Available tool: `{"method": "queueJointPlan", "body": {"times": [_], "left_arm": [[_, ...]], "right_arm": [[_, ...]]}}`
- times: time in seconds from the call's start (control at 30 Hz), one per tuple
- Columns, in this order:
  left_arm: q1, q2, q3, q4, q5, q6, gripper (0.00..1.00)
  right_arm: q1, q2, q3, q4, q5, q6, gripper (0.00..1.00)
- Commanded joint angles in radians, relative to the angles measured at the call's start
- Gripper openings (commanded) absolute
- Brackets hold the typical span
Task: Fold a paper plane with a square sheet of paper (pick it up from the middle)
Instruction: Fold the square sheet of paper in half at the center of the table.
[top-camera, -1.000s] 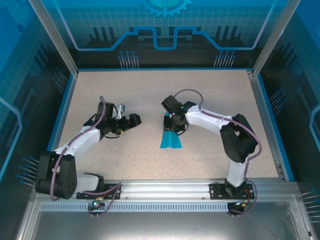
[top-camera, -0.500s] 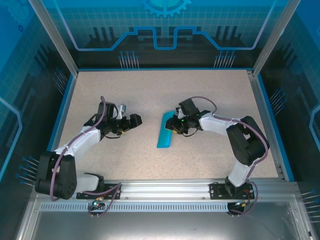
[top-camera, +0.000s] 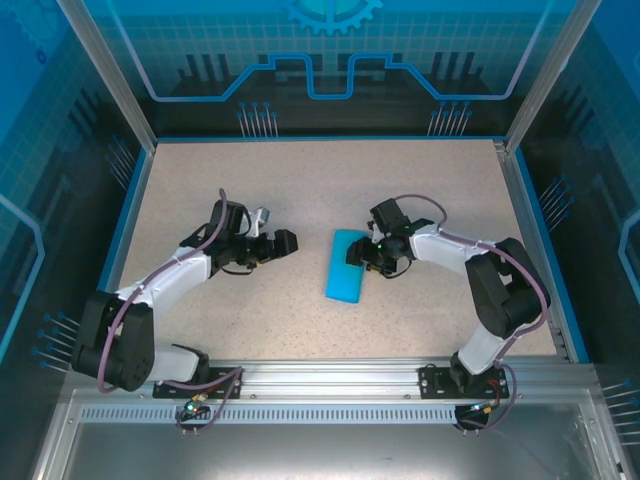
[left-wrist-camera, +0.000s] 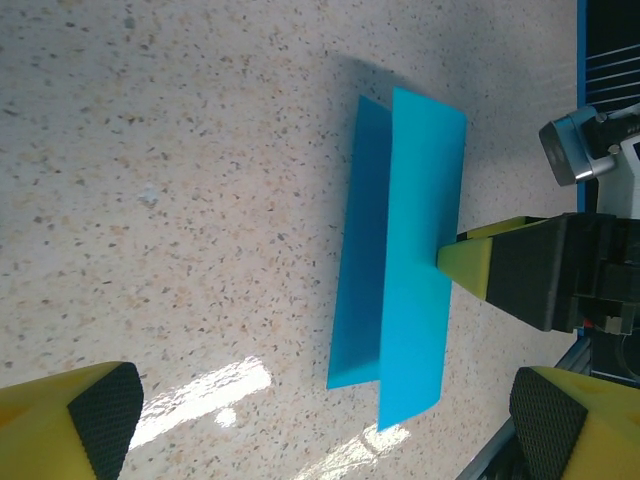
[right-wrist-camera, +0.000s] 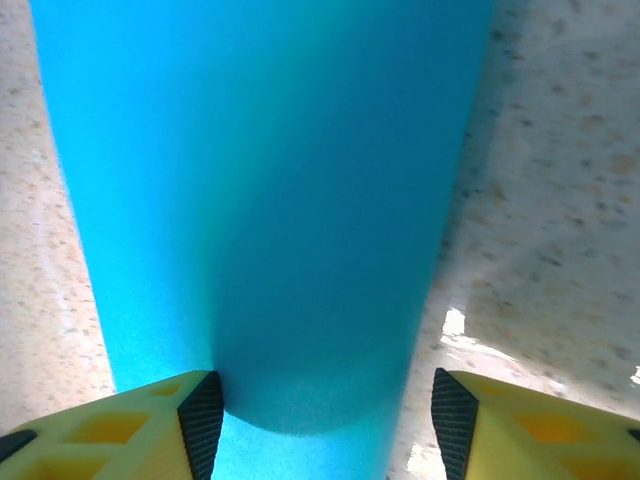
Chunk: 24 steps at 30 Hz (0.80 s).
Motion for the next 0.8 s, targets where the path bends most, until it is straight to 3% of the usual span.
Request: {"method": "queueJointPlan", "body": {"times": [0.0, 0.77], "left_arm": [[-0.019, 0.02, 0.037, 0.001, 0.025, -0.004, 0.98], [-0.074, 0.056, 0.06, 0.035, -0.005, -0.019, 0.98]], "right_arm": [[-0.005, -0.017, 0.025, -0.102, 0.069, -0.034, 0.62], [0.011, 0.002, -0.038, 0.002, 0.092, 0.096, 0.64]]}}
